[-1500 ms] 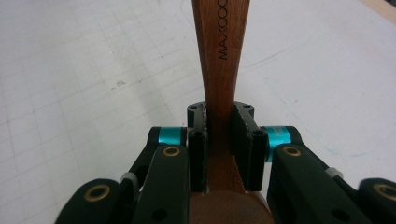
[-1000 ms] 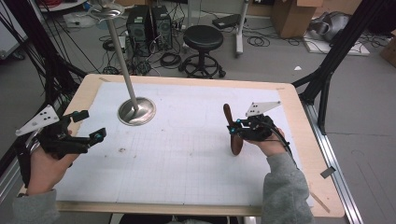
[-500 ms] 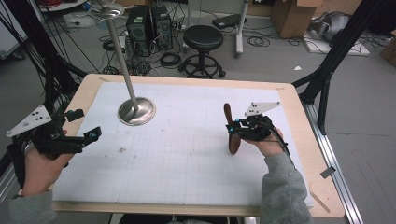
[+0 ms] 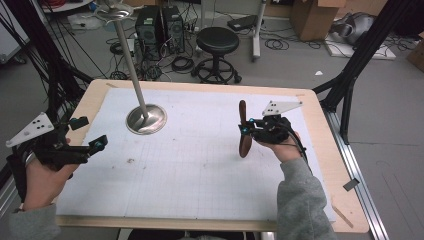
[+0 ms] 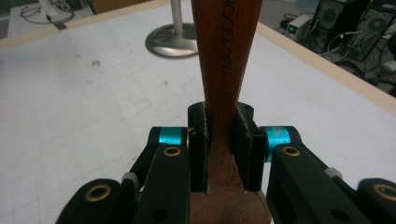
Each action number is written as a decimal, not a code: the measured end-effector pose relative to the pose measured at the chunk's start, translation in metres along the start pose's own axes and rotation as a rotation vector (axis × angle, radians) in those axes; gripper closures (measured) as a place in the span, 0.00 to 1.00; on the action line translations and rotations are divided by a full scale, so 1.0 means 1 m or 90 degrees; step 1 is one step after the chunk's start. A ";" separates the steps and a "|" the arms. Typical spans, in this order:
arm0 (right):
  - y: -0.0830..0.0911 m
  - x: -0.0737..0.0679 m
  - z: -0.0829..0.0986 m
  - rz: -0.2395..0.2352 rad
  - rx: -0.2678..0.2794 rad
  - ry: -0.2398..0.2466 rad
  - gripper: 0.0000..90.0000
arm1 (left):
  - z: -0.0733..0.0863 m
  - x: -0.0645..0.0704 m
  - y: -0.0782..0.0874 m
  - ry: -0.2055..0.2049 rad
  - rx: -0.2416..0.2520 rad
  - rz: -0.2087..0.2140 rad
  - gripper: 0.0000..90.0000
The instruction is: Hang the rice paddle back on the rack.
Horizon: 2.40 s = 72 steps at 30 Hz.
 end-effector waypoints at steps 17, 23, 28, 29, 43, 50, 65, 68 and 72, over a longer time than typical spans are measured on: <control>-0.019 -0.005 -0.041 -0.015 0.018 0.008 0.86 | 0.003 -0.001 -0.001 0.014 -0.014 0.012 0.02; -0.029 -0.006 -0.055 -0.018 0.027 0.005 0.86 | 0.003 0.001 -0.004 0.014 -0.017 0.022 0.02; -0.038 -0.008 -0.066 -0.020 0.028 0.004 0.86 | 0.004 0.000 -0.004 0.015 -0.021 0.026 0.02; -0.039 -0.008 -0.069 -0.020 0.031 0.004 0.86 | 0.004 0.000 -0.003 0.015 -0.022 0.025 0.02; -0.063 -0.016 -0.111 -0.030 0.054 0.019 0.86 | 0.005 0.000 -0.003 0.018 -0.021 0.029 0.02; -0.076 -0.021 -0.131 -0.028 0.059 0.024 0.86 | 0.008 0.003 -0.007 -0.002 -0.047 0.017 0.02; -0.101 -0.029 -0.160 -0.033 0.066 0.027 0.86 | 0.009 0.002 -0.005 0.012 -0.039 0.024 0.02; -0.106 -0.029 -0.164 -0.032 0.065 0.027 0.86 | 0.009 0.002 -0.004 0.013 -0.036 0.025 0.02; -0.111 -0.031 -0.171 -0.034 0.067 0.025 0.86 | 0.008 0.002 -0.003 0.012 -0.035 0.027 0.02</control>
Point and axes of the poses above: each handheld gripper's, and its own axes: y roughly backward along the jaws, z roughly out of its underside, x roughly to its right, the point moved 2 cm from there along -y, roughly forward along the jaws, and after that the axes turned 6 degrees about x, right-handed, at the moved point
